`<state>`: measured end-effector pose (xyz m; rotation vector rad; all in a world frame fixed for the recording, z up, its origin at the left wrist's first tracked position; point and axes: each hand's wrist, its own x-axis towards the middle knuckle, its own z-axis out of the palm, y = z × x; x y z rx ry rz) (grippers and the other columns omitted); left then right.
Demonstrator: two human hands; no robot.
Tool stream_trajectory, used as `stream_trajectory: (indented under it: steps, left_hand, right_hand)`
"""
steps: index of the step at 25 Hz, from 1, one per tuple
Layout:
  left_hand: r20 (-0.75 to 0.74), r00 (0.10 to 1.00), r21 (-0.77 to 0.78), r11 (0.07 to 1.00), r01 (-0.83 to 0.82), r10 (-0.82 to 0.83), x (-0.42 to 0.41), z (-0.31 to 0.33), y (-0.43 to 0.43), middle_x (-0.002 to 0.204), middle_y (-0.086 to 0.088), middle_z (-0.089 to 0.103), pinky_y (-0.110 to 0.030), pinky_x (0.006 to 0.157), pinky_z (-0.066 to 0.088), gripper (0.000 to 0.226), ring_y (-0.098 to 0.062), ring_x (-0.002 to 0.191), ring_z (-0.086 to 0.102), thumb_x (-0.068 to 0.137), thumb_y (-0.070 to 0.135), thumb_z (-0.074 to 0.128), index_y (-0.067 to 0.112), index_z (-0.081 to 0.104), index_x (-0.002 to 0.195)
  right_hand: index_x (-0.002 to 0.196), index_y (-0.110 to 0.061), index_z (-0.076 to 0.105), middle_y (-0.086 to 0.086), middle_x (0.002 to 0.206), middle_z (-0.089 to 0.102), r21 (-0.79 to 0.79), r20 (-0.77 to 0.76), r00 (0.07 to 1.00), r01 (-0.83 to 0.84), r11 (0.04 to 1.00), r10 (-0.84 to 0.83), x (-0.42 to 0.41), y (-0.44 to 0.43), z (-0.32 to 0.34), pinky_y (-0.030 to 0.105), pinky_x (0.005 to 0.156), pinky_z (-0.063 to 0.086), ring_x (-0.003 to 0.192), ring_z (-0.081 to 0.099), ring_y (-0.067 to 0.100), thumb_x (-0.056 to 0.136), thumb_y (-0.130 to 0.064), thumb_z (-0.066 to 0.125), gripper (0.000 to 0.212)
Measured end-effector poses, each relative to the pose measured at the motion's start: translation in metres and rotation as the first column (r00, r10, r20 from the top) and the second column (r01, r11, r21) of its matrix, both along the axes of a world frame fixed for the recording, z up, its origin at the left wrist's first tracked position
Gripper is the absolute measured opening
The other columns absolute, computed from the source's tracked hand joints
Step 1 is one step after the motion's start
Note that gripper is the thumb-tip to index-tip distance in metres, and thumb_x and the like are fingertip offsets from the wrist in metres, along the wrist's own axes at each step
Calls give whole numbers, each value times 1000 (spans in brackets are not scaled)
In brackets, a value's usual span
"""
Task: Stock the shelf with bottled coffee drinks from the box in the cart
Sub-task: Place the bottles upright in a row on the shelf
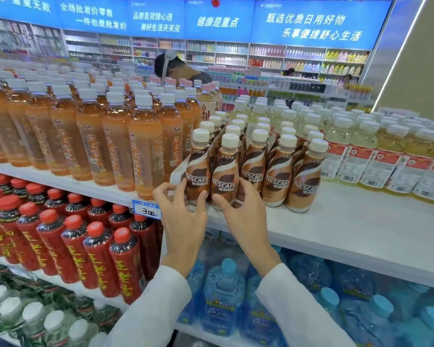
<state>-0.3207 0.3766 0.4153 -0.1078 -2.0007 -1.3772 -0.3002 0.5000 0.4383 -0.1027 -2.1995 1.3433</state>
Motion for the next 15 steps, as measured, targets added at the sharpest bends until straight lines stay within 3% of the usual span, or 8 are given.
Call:
stream_trajectory:
  steps: [10, 15]
  left_hand:
    - [31, 998, 61, 997, 48, -50, -2, 0, -2, 120, 2, 50, -30, 94, 51, 49, -14, 109, 56, 95, 30, 72, 13, 57, 138]
    - [36, 999, 63, 998, 31, -33, 0, -2, 3, 121, 3, 50, -27, 93, 49, 49, -13, 109, 56, 95, 32, 71, 14, 55, 138]
  right_hand:
    - [138, -30, 52, -14, 126, 61, 15, -6, 1000, 9, 1000, -9, -1, -2, -1, 31, 102, 52, 115, 57, 2, 85, -44, 77, 60]
    - [140, -30, 49, -11, 132, 59, 3, 17, 1000, -10, 1000, 10, -4, -3, -1, 40, 105, 50, 122, 55, 8, 84, -47, 74, 64]
